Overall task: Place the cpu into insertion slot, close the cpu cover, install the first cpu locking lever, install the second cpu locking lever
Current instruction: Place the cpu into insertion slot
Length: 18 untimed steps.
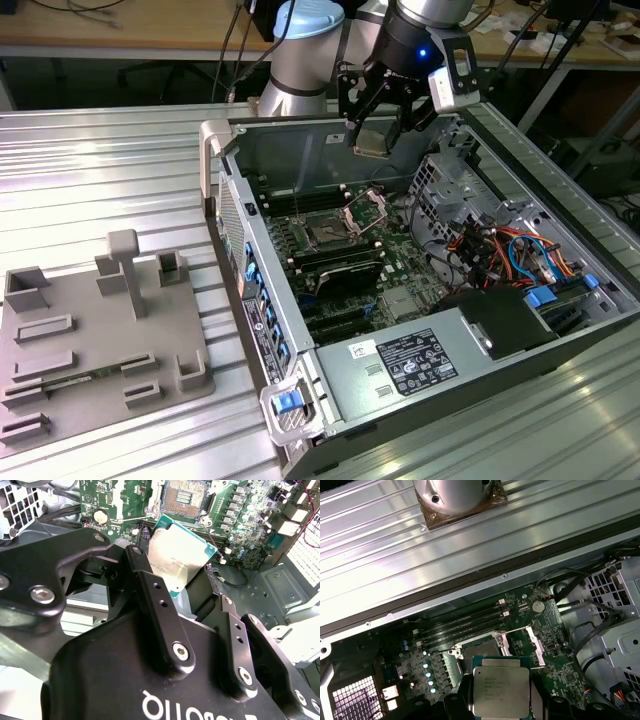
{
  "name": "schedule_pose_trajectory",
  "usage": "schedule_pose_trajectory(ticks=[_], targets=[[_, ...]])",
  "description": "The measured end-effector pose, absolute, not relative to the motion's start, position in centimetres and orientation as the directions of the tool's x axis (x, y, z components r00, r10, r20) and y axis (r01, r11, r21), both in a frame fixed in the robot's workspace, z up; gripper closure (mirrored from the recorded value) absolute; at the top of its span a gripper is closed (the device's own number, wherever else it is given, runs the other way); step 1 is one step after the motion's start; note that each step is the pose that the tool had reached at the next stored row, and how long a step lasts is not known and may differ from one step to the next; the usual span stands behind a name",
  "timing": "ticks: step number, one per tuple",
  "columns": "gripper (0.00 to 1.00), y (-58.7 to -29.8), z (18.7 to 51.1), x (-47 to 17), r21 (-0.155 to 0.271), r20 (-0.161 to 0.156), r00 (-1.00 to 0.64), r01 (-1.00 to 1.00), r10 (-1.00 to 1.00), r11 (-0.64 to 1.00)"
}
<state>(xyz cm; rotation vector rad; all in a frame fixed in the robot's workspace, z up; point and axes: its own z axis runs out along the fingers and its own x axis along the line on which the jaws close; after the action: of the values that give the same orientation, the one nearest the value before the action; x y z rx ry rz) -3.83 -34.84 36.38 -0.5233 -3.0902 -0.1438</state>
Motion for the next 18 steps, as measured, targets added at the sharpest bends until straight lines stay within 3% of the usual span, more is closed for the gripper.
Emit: schedule_pose_trajectory(ticks=[18], targets=[[0.45,-34.84,36.38,-3.83,0.09,0.019,-0.926,0.376,0.376,0.922]])
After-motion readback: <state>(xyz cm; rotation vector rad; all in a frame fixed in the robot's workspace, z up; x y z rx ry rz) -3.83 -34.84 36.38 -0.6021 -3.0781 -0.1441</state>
